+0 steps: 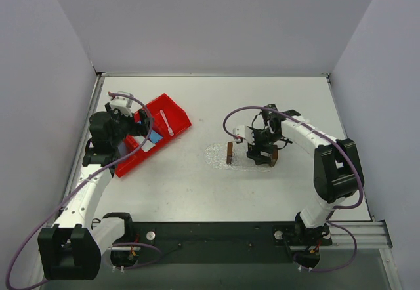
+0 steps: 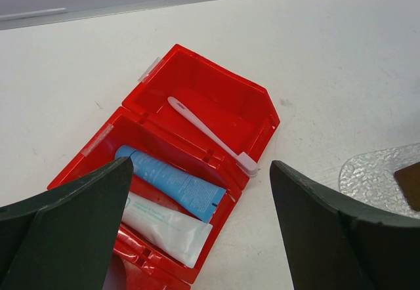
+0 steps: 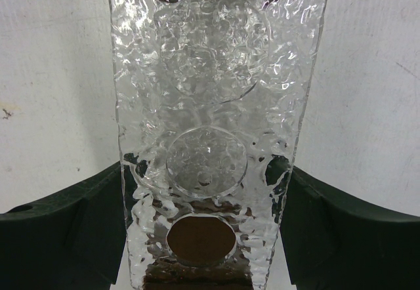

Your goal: Prepare toiletry sets of a toothbrush and toothpaste on the tray

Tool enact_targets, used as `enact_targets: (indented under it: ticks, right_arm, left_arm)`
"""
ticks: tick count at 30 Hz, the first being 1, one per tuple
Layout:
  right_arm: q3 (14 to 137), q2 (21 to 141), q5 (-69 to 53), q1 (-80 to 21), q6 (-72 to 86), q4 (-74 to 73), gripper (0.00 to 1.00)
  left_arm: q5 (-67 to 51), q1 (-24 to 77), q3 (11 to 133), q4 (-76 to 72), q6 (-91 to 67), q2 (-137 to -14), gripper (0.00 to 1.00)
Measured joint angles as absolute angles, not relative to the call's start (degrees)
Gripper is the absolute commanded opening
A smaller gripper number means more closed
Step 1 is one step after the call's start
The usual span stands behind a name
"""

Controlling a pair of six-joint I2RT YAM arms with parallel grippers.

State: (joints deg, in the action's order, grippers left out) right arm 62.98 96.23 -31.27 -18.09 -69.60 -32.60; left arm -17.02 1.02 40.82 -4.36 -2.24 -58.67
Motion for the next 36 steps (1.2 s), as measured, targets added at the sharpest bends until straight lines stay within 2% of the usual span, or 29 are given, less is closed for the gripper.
enact_targets:
  ticks: [36]
  right_arm:
    - [62.87, 96.23, -31.33, -17.98, -71.66, -32.80, 0.23]
  left_arm:
    - [-17.41, 1.02, 40.47, -4.38, -2.07, -58.26, 0.96]
